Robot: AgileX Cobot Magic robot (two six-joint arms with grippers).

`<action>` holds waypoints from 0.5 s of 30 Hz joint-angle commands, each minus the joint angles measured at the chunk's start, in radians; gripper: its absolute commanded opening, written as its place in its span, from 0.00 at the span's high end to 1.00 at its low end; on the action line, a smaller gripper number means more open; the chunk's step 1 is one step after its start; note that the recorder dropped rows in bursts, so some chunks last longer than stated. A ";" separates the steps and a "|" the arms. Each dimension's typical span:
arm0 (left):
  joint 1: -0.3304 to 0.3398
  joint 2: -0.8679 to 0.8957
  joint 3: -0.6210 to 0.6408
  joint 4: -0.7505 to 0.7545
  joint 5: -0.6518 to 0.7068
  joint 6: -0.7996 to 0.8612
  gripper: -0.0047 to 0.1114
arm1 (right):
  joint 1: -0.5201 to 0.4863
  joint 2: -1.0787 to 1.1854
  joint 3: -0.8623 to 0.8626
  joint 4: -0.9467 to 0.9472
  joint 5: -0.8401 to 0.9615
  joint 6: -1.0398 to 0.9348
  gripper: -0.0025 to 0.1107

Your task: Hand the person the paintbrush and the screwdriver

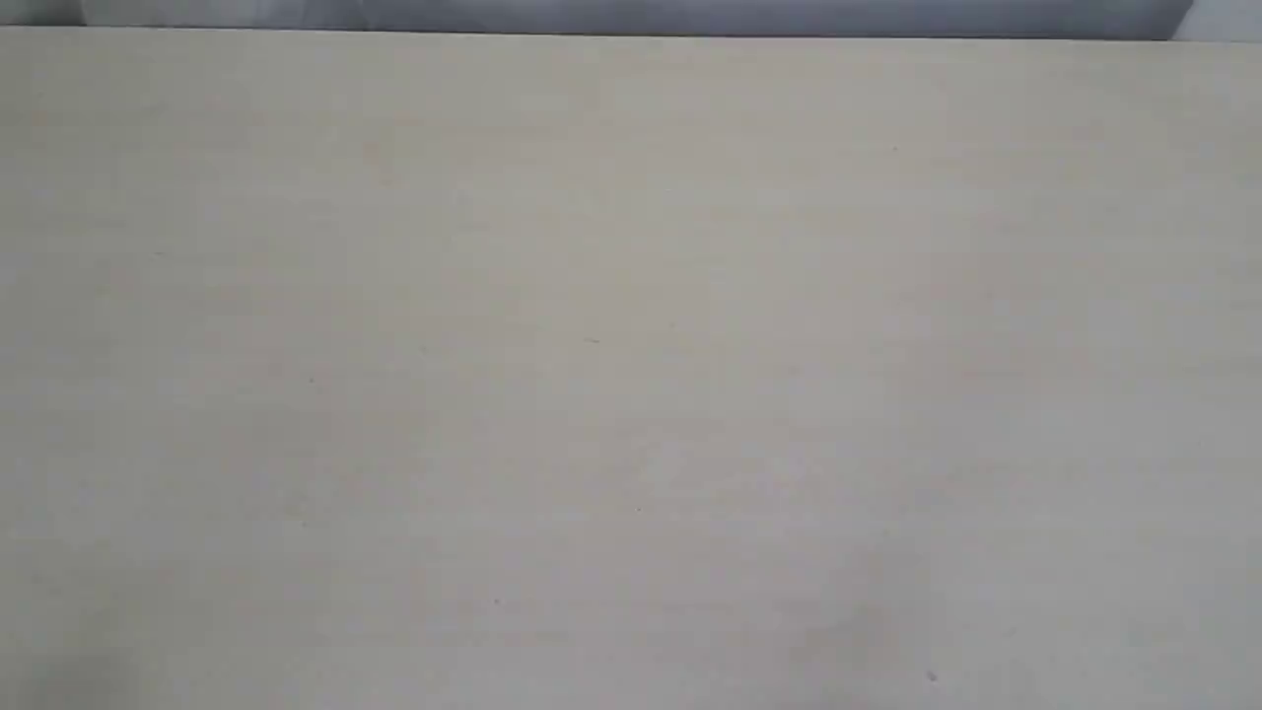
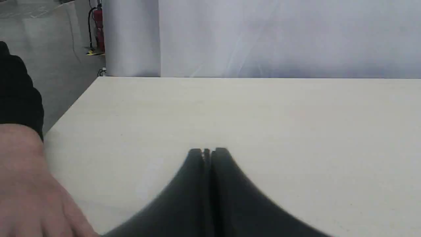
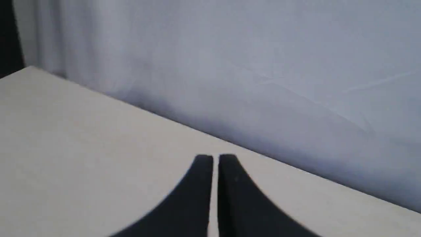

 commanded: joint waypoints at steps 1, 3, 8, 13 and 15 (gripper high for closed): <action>-0.006 -0.002 0.002 -0.002 -0.010 -0.002 0.96 | -0.155 -0.103 0.205 0.064 -0.186 0.001 0.94; -0.006 -0.002 0.002 -0.002 -0.010 -0.002 0.96 | -0.232 -0.169 0.337 0.066 -0.277 -0.006 0.94; -0.006 -0.002 0.002 -0.002 -0.010 -0.002 0.96 | -0.362 -0.337 0.615 0.063 -0.545 -0.066 0.94; -0.006 -0.002 0.002 -0.002 -0.010 -0.002 0.96 | -0.460 -0.468 0.771 -0.003 -0.608 -0.082 0.94; -0.006 -0.002 0.002 -0.002 -0.010 -0.002 0.96 | -0.490 -0.499 0.799 -0.003 -0.608 -0.090 0.94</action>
